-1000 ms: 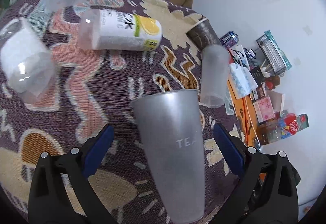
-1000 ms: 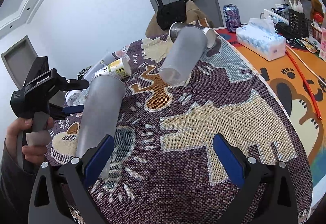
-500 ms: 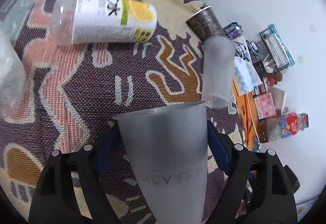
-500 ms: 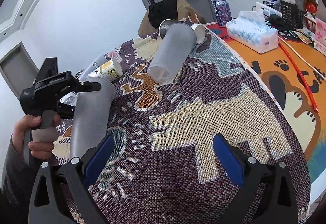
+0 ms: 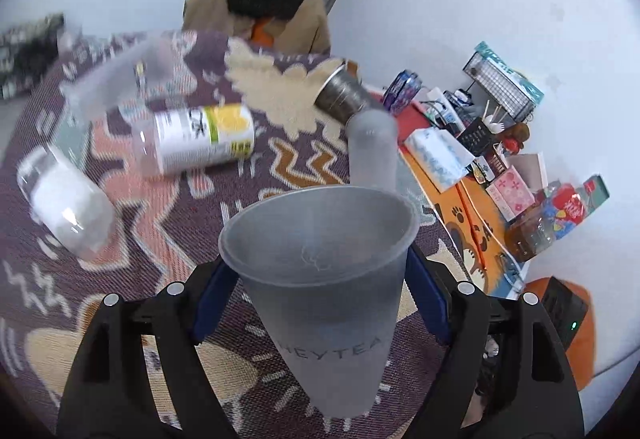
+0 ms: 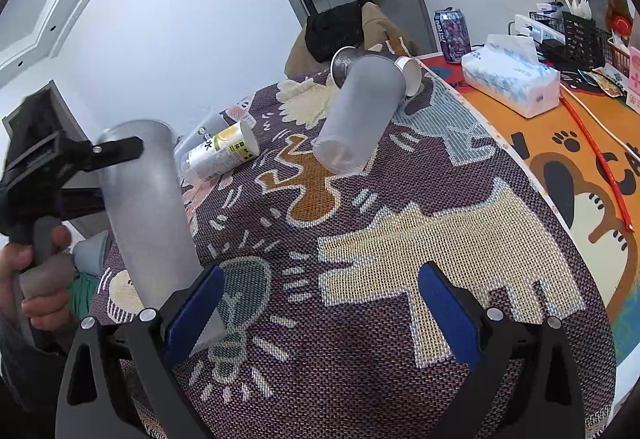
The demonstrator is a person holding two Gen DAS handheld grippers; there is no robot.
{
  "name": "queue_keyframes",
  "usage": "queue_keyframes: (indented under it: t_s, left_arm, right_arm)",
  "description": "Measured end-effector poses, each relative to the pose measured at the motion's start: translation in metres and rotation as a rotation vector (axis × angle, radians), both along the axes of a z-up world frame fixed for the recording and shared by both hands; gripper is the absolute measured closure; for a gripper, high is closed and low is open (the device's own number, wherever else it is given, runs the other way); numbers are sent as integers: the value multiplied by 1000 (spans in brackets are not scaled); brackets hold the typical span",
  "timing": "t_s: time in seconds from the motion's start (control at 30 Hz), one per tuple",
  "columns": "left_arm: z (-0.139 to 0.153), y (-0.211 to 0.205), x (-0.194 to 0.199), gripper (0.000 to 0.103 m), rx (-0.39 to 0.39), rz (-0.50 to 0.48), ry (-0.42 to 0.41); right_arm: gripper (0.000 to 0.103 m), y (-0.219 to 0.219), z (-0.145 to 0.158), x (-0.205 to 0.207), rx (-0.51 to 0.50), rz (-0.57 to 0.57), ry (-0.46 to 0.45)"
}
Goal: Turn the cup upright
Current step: 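Rotate the cup rim-up with the left gripper and lower it onto the rug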
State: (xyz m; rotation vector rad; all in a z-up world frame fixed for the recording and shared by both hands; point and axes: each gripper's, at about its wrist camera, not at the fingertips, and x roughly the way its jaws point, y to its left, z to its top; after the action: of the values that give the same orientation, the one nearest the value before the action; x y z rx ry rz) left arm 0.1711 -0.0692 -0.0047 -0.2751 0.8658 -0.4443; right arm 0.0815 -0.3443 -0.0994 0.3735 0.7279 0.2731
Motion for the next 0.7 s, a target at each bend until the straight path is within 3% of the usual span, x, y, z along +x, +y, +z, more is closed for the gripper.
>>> queue_keyframes:
  t_s: [0.1, 0.4, 0.7]
  left_arm:
    - [17, -6, -16, 25, 63, 0, -91]
    - [42, -28, -45, 25, 232, -2, -255]
    - [46, -59, -76, 25, 351, -15, -393]
  right_arm:
    - [8, -1, 1, 0, 2, -5, -7]
    - [8, -2, 4, -5, -8, -9, -23]
    - [8, -3, 1, -10, -31, -18, -25]
